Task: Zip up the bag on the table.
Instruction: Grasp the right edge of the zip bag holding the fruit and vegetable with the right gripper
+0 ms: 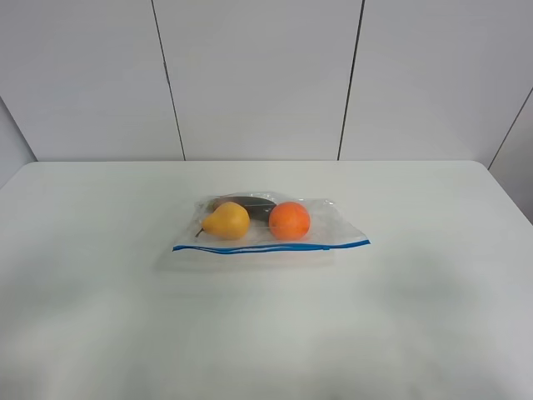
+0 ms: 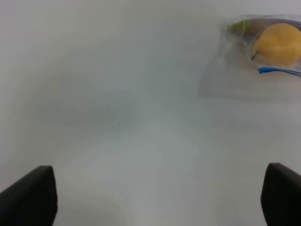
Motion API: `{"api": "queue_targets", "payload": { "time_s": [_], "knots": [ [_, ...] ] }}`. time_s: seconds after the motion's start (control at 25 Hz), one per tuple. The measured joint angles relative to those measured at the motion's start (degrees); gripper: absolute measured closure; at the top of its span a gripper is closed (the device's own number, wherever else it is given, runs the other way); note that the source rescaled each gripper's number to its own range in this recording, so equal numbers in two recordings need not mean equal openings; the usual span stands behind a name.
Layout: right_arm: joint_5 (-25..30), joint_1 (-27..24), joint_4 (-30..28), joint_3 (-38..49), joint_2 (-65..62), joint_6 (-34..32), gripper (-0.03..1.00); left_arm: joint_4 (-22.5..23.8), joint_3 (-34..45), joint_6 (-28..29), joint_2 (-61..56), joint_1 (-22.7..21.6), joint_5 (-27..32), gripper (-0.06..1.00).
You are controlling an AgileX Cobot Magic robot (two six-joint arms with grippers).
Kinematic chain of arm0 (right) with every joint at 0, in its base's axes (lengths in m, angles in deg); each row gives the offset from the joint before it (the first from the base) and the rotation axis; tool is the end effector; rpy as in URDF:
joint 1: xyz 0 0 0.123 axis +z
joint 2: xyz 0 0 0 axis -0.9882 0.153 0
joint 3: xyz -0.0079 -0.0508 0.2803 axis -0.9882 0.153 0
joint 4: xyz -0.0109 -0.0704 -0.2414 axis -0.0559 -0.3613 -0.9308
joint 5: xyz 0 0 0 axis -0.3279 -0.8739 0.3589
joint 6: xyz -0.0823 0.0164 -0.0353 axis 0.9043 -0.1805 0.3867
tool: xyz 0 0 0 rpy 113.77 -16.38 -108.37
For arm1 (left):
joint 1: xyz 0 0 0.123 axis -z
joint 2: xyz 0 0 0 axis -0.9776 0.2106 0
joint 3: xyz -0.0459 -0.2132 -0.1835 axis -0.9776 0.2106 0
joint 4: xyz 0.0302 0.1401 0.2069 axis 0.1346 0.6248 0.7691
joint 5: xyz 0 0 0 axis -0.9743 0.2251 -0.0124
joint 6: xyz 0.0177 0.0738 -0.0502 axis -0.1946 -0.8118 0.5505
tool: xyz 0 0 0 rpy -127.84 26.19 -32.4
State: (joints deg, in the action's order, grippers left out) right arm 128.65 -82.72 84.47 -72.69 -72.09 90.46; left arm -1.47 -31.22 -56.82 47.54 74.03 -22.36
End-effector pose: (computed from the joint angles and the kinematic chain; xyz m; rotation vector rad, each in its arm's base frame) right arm -0.0030 0.0075 0.2774 -0.0730 2.0113 0.0345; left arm -0.0060 -0.0041 0.2764 -0.0731 2.0463 -0.0170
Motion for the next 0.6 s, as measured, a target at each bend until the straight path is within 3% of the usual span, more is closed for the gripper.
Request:
{"api": "queue_targets", "payload": {
  "time_s": [0.32,0.6],
  "knots": [
    [0.01,0.0,-0.05,-2.03,3.14,0.0,0.02,0.0,0.0,0.0,0.0,0.0,0.0,-0.06],
    [-3.07,0.0,2.34,-16.9,29.15,0.0,0.02,0.0,0.0,0.0,0.0,0.0,0.0,-0.06]
  ]
}}
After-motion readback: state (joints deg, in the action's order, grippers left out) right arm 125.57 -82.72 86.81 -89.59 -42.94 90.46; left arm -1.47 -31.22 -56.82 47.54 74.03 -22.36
